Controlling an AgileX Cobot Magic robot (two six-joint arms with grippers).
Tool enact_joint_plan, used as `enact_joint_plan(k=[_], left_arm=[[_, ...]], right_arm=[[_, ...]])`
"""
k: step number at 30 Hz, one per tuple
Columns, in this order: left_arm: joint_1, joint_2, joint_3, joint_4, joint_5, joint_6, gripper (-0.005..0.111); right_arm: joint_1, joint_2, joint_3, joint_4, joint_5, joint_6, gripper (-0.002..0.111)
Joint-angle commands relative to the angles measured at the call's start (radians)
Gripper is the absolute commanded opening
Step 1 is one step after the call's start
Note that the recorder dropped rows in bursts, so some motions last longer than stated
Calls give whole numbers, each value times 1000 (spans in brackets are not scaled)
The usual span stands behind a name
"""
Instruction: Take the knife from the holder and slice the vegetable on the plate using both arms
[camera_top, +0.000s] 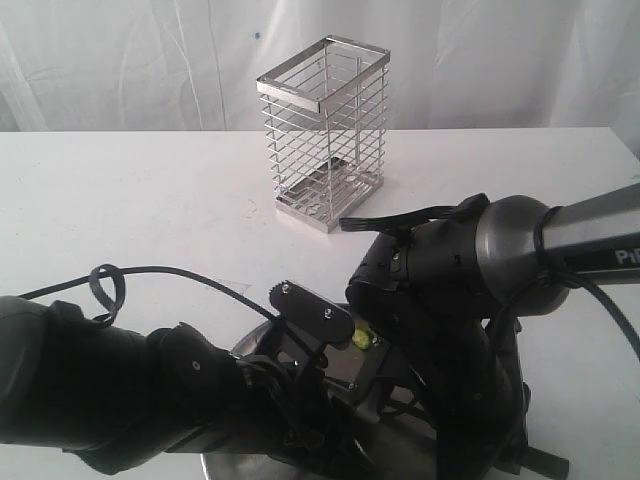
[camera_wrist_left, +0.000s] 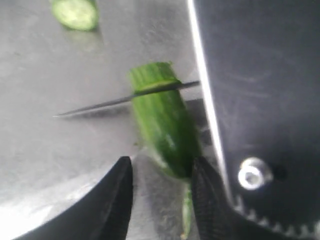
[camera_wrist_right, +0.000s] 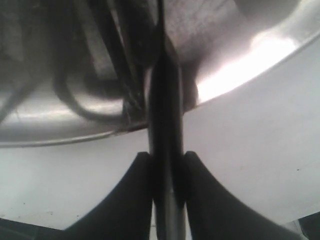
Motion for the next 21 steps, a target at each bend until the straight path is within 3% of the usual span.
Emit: enact_joint_plan(k=[1, 14, 21], left_arm=[[2, -28, 29, -23, -50, -5, 43], [2, -32, 37, -24, -14, -12, 43], [2, -55, 37, -24, -85, -9, 43]], right_arm=[[10, 3, 45, -21, 9, -12, 0], [10, 3, 66, -43, 9, 4, 0], [10, 3, 66, -56, 9, 6, 0]])
